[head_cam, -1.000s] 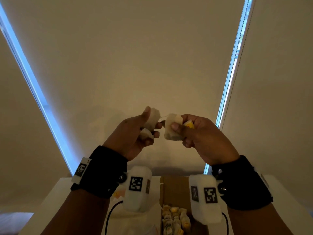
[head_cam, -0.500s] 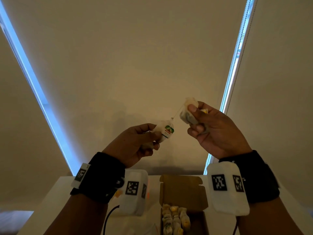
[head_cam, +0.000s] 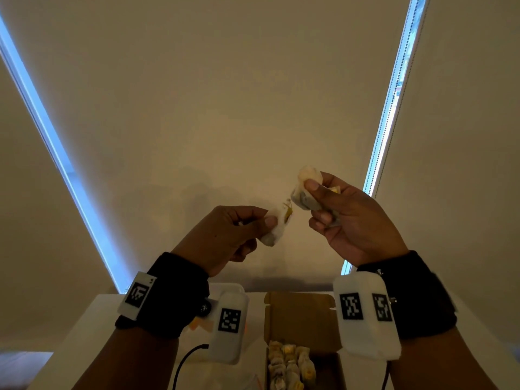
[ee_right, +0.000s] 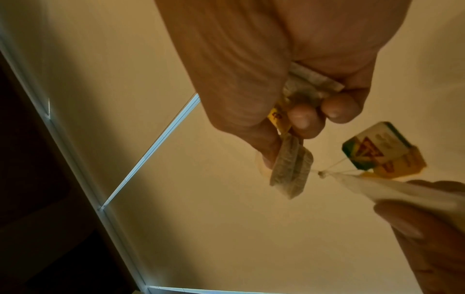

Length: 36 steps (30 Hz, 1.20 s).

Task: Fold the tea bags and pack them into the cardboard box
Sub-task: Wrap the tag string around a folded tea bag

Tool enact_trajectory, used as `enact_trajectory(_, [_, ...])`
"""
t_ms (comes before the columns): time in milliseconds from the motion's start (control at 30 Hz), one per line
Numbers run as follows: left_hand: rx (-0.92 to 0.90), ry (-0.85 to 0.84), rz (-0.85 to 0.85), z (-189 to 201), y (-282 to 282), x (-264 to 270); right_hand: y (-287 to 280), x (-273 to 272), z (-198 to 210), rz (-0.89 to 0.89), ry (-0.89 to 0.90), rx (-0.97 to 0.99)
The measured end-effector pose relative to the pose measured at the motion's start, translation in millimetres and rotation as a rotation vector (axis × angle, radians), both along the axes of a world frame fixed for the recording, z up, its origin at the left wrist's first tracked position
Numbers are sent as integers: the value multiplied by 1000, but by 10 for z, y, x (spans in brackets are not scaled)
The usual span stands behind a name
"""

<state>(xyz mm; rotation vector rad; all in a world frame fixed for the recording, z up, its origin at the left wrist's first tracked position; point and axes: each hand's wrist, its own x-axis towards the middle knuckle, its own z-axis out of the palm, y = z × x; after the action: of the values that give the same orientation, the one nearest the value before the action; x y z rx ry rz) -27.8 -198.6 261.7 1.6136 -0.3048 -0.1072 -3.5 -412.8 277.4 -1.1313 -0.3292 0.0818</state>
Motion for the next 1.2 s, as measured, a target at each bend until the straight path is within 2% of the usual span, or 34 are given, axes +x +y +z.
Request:
enact_trajectory(100, [-3, -28, 40, 7, -11, 19, -17, 4, 11, 30, -4, -34])
enact_trajectory(233, [65, -150, 119, 15, -9, 58, -66, -22, 80, 58, -57, -78])
enact_trajectory(533, [-113, -232, -93, 92, -43, 60, -140, -24, 144, 4, -215, -222])
enact_trajectory(633, [-188, -209, -119, 127, -60, 64, -120, -4, 113, -69, -259, -286])
enact_trajectory(833, [-276, -59, -43, 117, -115, 103, 1, -29, 47, -242, -335, -405])
enact_trajectory(1033, [-315, 25, 84, 107, -216, 140, 138, -51, -18, -397, -402, -554])
enact_trajectory(1200, [-318, 35, 196, 87, -288, 126, 157, -53, -13, -430, -368, -546])
